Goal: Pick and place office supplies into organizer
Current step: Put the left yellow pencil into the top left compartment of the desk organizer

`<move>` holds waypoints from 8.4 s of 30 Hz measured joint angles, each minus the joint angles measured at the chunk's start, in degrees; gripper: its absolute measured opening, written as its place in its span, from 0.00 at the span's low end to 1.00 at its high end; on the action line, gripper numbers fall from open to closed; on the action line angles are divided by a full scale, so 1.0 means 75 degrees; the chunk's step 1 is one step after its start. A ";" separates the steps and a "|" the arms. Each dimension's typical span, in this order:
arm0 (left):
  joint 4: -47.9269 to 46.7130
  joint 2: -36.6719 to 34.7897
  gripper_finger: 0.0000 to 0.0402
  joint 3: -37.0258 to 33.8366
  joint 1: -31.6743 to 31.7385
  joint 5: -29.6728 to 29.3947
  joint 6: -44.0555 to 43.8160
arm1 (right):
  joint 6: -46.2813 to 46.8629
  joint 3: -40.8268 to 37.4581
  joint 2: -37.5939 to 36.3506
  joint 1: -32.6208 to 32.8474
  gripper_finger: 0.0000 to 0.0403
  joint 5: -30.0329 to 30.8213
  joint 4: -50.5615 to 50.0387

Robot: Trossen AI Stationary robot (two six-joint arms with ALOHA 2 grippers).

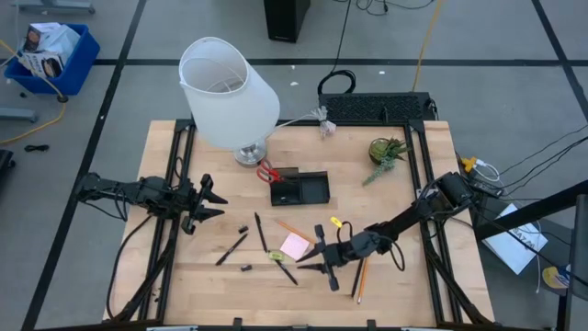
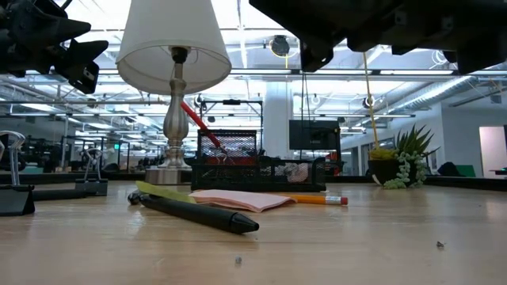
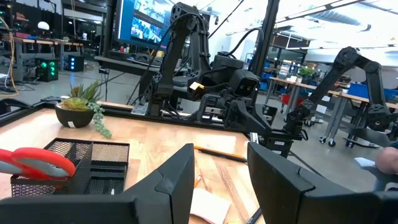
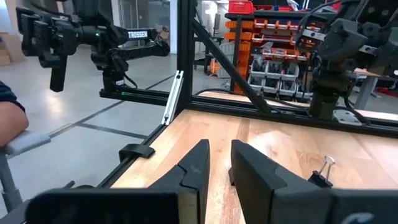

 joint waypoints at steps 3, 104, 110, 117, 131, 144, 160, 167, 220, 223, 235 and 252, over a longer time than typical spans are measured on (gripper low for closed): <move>0.0000 0.0000 0.38 -0.0001 0.0000 -0.0001 0.0000 | 0.0034 0.0000 0.0003 -0.0003 0.15 0.0003 -0.0004; 0.0000 0.0002 0.38 -0.0002 0.0001 0.0000 0.0001 | 0.3720 0.0020 0.0104 0.0556 0.39 0.3057 -0.6572; 0.0000 0.0003 0.38 0.0000 0.0001 0.0000 0.0000 | 0.3719 0.0020 0.0122 0.0551 0.37 0.3038 -0.6605; 0.0000 0.0003 0.38 0.0000 0.0001 0.0000 0.0000 | 0.4347 0.0017 0.0125 0.0378 0.29 0.2665 -0.6663; 0.0000 0.0000 0.38 -0.0001 -0.0001 0.0000 0.0000 | 0.3848 0.0009 0.0140 0.0265 0.14 0.2186 -0.6768; 0.0000 0.0000 0.38 -0.0001 0.0001 0.0000 0.0000 | 0.3508 0.0003 0.0154 0.0277 0.06 0.2711 -0.6751; 0.0003 0.0003 0.38 0.0000 0.0001 0.0000 0.0000 | 0.2353 -0.0044 -0.0259 0.0255 0.04 0.3236 -0.6730; -0.0028 0.0003 0.38 -0.0001 -0.0002 -0.0001 0.0000 | 0.1919 -0.0026 -0.0594 0.0259 0.04 0.3398 -0.6715; 0.0000 0.0001 0.38 -0.0002 0.0000 0.0000 0.0000 | 0.1323 0.0262 -0.3587 0.0004 0.04 0.3963 -0.9776; 0.0051 0.0000 0.38 -0.0003 -0.0002 -0.0003 -0.0008 | 0.0954 0.0262 -0.3589 0.0125 0.04 0.3621 -0.9817; 0.0768 0.0007 0.38 -0.0003 -0.0195 -0.0160 -0.2802 | 0.0573 0.0262 -0.3587 0.0391 0.04 0.1660 -0.9966; 0.2880 0.3650 0.38 -0.0006 -0.1045 -0.0762 -0.5025 | -0.0148 0.0261 -0.3587 0.0230 0.03 0.0783 -0.8971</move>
